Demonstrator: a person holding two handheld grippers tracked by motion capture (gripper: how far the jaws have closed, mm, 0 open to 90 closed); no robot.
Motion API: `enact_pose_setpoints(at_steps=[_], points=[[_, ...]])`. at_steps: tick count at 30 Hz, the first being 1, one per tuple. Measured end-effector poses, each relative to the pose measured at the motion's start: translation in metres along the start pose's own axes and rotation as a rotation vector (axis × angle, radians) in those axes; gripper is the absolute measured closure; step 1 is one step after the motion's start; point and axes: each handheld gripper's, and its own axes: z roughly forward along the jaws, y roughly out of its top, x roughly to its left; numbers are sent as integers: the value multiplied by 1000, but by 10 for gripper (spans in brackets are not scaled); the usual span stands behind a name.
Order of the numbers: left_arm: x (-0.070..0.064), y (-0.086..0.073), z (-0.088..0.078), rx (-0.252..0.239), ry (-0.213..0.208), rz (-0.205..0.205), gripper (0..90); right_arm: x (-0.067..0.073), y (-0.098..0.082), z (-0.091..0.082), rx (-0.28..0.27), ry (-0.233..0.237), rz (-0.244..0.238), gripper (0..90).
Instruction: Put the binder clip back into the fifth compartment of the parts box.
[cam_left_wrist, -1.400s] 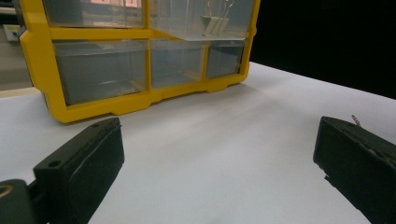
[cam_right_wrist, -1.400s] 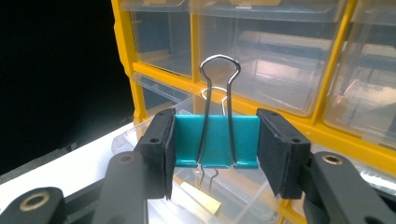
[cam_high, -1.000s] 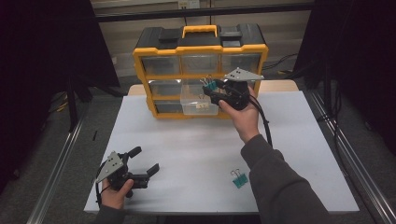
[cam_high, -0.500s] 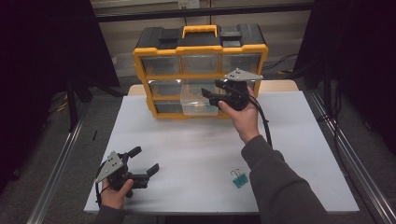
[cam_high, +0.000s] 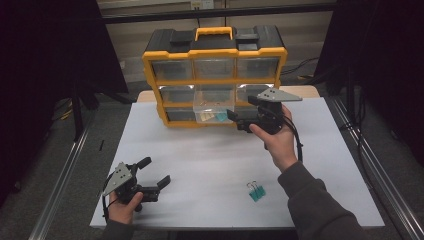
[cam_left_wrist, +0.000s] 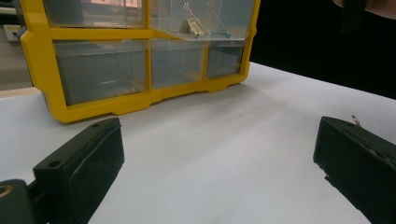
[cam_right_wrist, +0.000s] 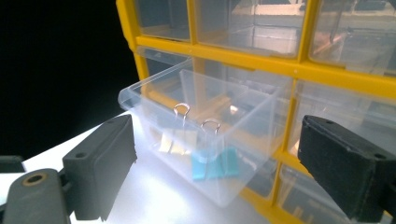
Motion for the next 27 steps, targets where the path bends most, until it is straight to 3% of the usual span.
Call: enact_pose_setpoints(at_steps=[11,20,21,25,26,27], points=[[-1,0,0,-1,-4,-6,18,0,-25,-35,-21,41,22,94],[-2,0,0,-7,-2,-17,18,2,-48,-51,-18,64,38,63],[0,0,-1,10,-2,14,19,2,-51,-53,-18,70,40,61],[0,0,-1,9,0,11,18,3,-61,-59,-10,76,45,43],[-2,0,0,-8,-2,-17,18,3,-64,-61,-8,79,46,42],[-2,0,1,-8,-3,-16,18,4,-67,-63,-1,81,51,42]])
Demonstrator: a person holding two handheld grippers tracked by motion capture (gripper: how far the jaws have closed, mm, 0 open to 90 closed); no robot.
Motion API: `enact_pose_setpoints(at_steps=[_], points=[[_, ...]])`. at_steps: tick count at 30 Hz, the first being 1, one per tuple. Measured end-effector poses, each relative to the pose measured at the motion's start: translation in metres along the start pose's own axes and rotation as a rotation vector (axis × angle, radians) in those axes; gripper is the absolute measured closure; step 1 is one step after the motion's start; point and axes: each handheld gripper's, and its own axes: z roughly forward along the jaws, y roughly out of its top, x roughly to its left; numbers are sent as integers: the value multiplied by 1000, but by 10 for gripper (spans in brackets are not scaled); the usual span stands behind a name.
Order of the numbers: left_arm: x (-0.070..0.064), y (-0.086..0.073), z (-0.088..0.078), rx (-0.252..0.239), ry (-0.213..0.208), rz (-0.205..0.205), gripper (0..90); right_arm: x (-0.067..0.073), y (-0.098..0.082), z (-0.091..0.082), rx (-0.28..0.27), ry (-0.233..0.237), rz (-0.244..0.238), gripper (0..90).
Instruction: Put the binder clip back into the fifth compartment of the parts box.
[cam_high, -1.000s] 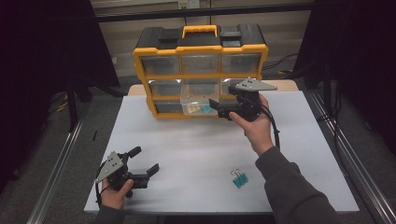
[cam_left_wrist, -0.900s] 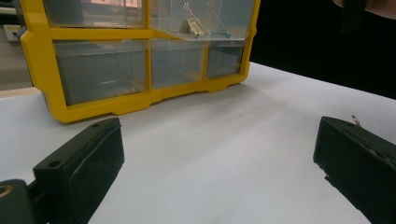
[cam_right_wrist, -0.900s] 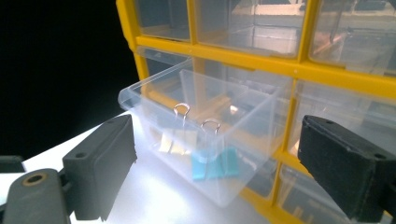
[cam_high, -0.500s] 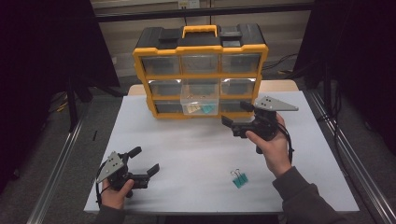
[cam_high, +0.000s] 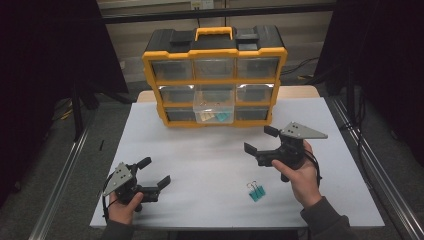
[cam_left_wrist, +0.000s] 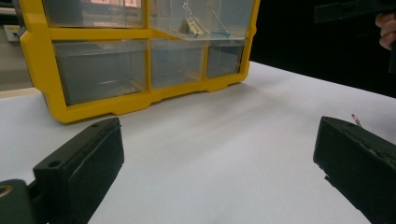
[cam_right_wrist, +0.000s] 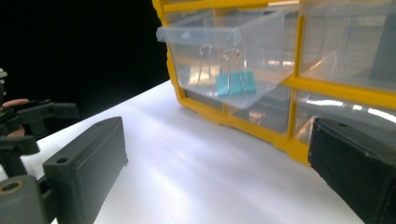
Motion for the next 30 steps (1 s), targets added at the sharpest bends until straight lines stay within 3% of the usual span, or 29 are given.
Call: enact_pose_setpoints(at_steps=[6,12,13,17,23,24,27,30], points=[[1,0,-1,9,-1,14,18,4,-19,-5,34,7,14,41],[1,0,-1,17,0,27,18,8,-35,-9,70,10,-1,41],[-1,0,0,-1,1,1,18,8,-38,-10,72,13,-4,41],[-1,0,0,0,1,1,19,11,-46,-13,87,9,-11,51],[-1,0,0,0,2,2,19,16,-58,-15,148,11,-36,74],[-2,0,1,-12,7,-15,18,16,-60,-15,160,11,-43,76],[1,1,-1,12,7,21,18,16,-64,-15,195,15,-29,85],[0,0,0,3,9,6,18,16,-68,-15,222,21,-36,103]])
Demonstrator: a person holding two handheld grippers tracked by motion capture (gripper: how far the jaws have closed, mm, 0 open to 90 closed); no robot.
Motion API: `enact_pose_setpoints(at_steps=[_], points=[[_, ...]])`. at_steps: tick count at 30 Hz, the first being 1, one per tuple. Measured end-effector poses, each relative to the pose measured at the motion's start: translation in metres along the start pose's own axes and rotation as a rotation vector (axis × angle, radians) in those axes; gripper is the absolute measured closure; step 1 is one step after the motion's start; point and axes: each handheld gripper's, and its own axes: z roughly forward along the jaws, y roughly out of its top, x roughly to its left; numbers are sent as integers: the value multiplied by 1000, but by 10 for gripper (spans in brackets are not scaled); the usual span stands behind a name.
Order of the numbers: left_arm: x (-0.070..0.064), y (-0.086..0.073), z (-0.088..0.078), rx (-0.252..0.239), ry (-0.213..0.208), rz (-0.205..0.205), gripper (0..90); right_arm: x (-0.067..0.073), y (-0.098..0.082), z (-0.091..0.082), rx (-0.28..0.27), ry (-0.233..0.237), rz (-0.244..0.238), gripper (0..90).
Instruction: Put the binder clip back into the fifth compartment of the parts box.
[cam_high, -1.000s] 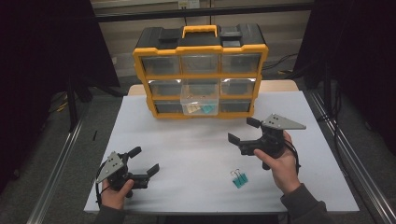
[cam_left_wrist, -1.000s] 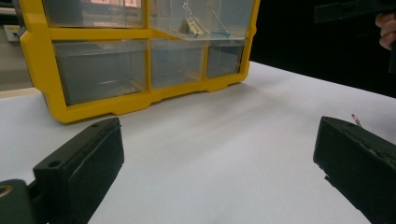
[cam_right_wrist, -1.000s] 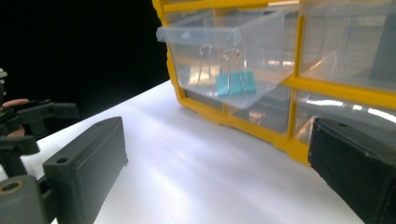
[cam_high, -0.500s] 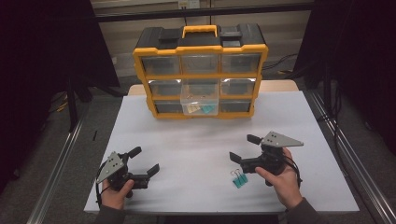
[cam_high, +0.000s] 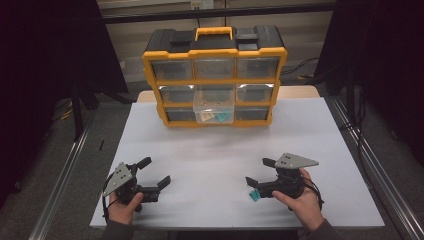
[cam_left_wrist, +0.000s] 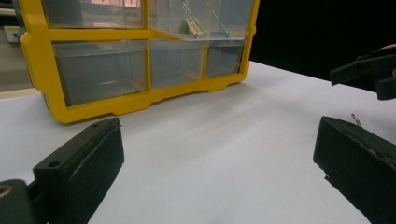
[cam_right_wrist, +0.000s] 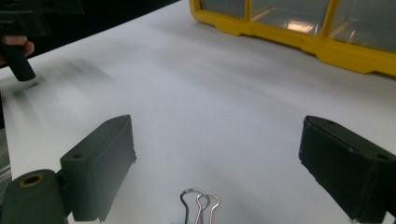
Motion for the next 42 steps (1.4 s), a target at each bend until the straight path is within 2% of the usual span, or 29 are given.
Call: enact_pose_setpoints(at_steps=[1,2,9,13,16,17,18,19,23,27,32,39,40,42], points=[[0,0,0,-3,-9,-4,19,0,-1,0,9,5,6,108],[1,0,0,7,-8,10,18,1,-2,0,13,7,1,115],[0,0,0,-2,-7,-3,18,0,-8,-1,44,25,-4,159],[1,0,-1,19,-19,27,18,1,-10,-1,58,33,-14,182],[-1,0,0,-2,1,-4,18,0,-12,-1,71,43,-17,199],[1,0,0,7,-9,10,19,0,-13,-1,77,45,-18,204],[0,0,0,3,-8,5,19,0,-14,-1,79,46,-17,208],[2,0,-1,18,-10,24,18,0,-14,-1,84,52,-19,215],[1,0,0,14,-12,21,18,1,-16,-1,95,58,-16,250],[1,0,0,13,-11,20,19,1,-20,-1,143,66,-23,295],[1,0,0,15,-11,22,18,1,-25,0,188,49,-31,315],[1,0,0,18,-6,24,18,4,-32,5,244,53,-64,375],[2,0,-1,25,-18,34,19,5,-33,6,255,54,-66,386],[1,0,-1,20,-18,27,18,6,-35,8,273,45,-83,423]])
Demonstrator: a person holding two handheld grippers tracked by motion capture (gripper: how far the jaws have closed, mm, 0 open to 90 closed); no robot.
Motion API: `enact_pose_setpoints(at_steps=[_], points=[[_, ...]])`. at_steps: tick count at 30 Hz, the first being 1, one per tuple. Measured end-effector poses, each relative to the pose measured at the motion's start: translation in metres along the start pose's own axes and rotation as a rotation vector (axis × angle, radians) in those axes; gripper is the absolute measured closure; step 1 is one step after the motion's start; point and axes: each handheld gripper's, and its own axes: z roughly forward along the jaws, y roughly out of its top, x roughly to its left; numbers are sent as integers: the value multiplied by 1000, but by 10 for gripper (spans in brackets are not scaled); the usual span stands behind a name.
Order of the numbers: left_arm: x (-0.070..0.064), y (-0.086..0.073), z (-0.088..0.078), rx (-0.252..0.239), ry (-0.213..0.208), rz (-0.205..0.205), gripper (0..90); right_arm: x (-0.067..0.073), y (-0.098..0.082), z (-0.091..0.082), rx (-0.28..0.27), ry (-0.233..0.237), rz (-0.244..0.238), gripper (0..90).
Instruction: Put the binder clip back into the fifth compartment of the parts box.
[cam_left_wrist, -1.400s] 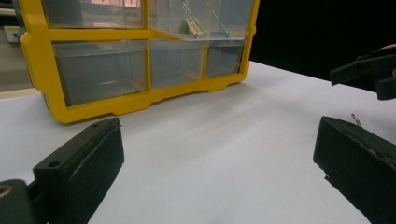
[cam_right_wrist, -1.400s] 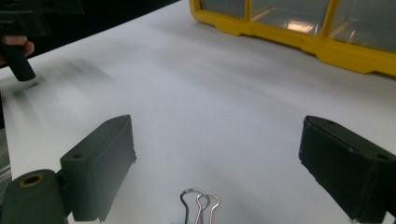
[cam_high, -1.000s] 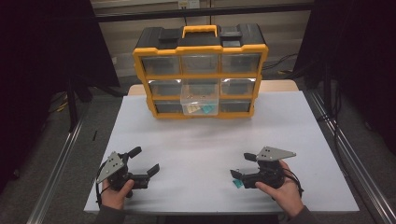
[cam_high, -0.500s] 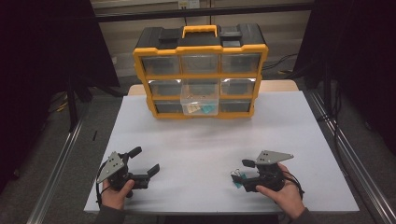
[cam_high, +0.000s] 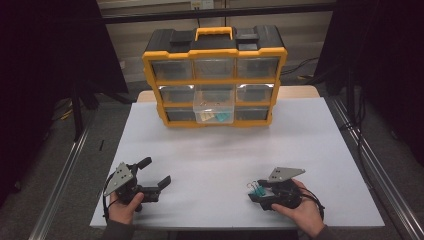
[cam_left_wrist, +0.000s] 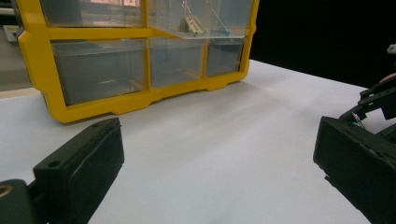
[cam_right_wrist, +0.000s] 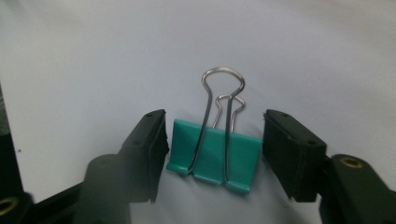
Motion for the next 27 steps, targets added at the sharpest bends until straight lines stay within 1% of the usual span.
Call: enact_pose_setpoints(at_steps=[2,4,5,6,7,8,9,11,12,13,15,17,18,19,20,21,22,23,24,27], points=[[0,0,0,1,0,0,19,0,0,0,-3,-8,-10,466],[0,0,0,4,2,7,19,0,0,-1,-3,-6,-7,468],[0,0,1,-3,10,-1,19,0,0,-1,-3,-6,-9,469],[0,0,1,-4,6,-4,19,-1,0,-1,-5,-6,-11,482],[0,0,1,-4,10,2,19,-1,0,-1,-12,-9,-14,505],[0,0,0,-3,12,-5,19,-2,1,-2,-25,-7,-7,505],[0,0,0,3,1,5,19,-3,2,-3,-32,-4,2,505],[0,0,0,1,2,-1,19,-5,3,-3,-37,-4,6,505],[0,0,0,3,3,5,19,-5,3,-3,-38,-7,7,505],[0,0,1,-3,12,-5,19,-6,3,-3,-44,-8,7,505],[0,0,1,-4,9,-10,19,-7,4,-4,-65,-4,24,506],[-1,0,1,-6,10,-13,19,-9,6,-6,-97,-9,38,506],[0,0,0,-3,13,-5,19,-10,7,-7,-112,-11,47,505],[0,0,0,5,2,7,19,-11,9,-8,-128,-14,53,506],[1,0,0,7,7,10,19,-13,10,-9,-141,-14,62,506],[3,0,-2,23,9,32,19,-14,11,-10,-157,-20,69,505],[2,0,-1,16,11,23,19,-15,11,-11,-169,-21,73,506],[0,0,1,-3,14,-5,19,-16,12,-12,-183,-25,76,506],[-1,0,1,-6,10,-11,19,-16,13,-13,-189,-27,80,506],[0,0,0,-2,14,-3,19,-17,15,-15,-209,-29,83,505]])
